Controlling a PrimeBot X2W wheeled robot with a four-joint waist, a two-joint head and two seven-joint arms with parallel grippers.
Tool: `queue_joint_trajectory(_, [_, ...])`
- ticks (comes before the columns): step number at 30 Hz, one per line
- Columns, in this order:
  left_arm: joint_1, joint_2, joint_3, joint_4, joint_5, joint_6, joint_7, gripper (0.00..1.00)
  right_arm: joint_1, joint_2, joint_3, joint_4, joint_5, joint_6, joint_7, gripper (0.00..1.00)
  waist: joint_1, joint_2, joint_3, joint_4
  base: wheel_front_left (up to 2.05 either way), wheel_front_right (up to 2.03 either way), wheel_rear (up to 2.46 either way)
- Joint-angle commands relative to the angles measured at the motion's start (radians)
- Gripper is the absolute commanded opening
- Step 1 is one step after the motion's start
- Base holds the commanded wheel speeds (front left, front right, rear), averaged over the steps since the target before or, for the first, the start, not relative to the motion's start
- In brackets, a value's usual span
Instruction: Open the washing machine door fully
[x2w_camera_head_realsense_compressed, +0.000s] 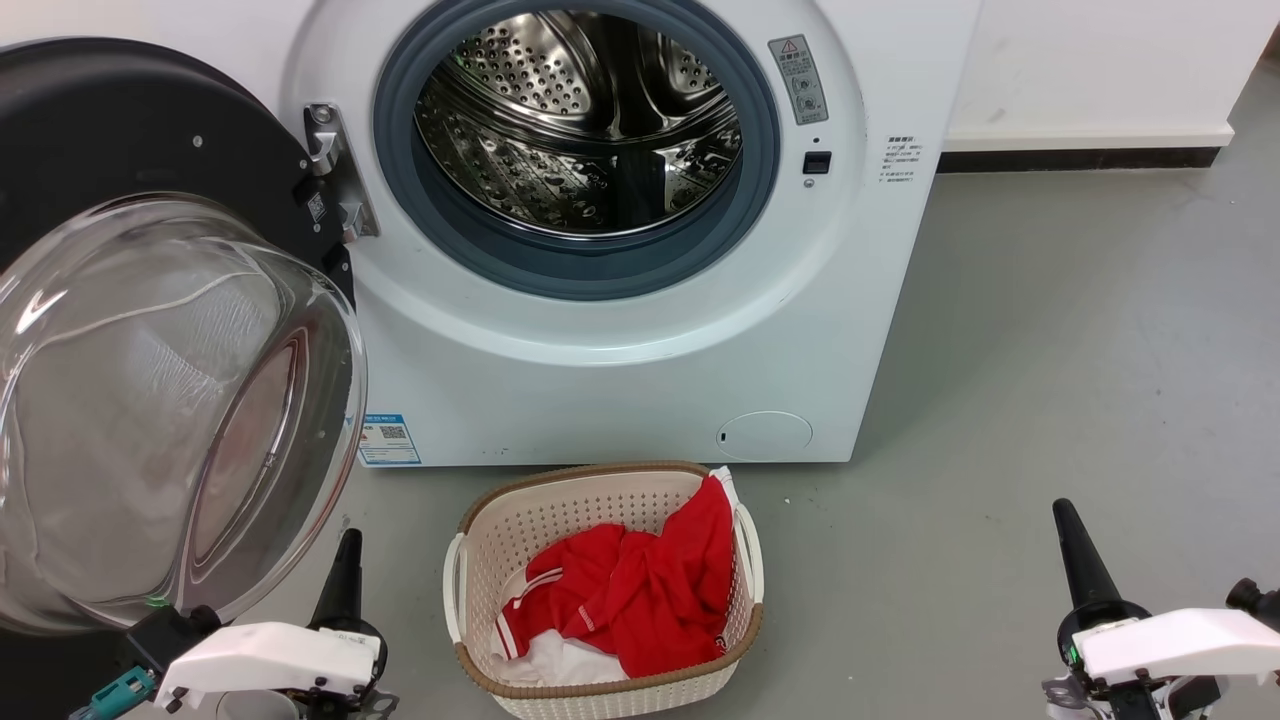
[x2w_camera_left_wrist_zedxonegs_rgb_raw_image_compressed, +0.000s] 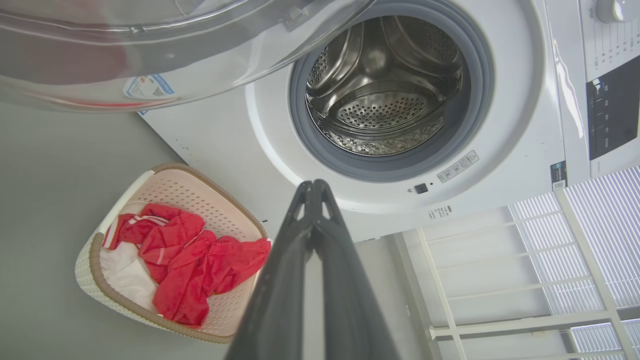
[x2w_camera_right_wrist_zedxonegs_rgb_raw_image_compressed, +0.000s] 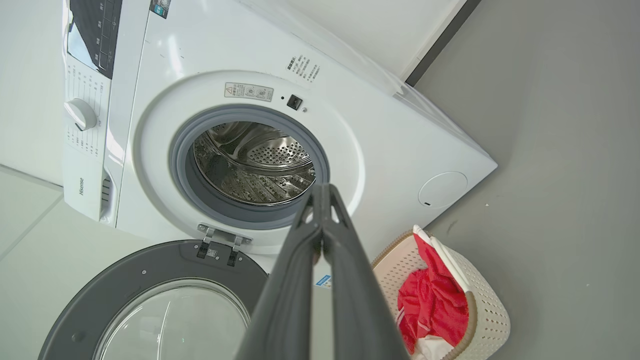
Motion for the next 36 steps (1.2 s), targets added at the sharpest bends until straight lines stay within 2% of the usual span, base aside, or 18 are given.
queue_joint_trajectory(1, [-0.03,-0.001,0.007,-0.011,-0.026,-0.009,0.006,0.0,-0.022,0.0,-0.003,-0.003,0.029,0.0,0.005,0.0,0.0,0.0,0.001,0.0,0.0,0.0,0.0])
queue_joint_trajectory(36, [-0.051,-0.021,0.045,-0.021,-0.342,-0.049,0.088,0.0,-0.073,0.001,-0.021,0.027,0.367,0.0,0.07,0.0,0.0,0.0,0.019,-0.005,0.0,0.0,0.0])
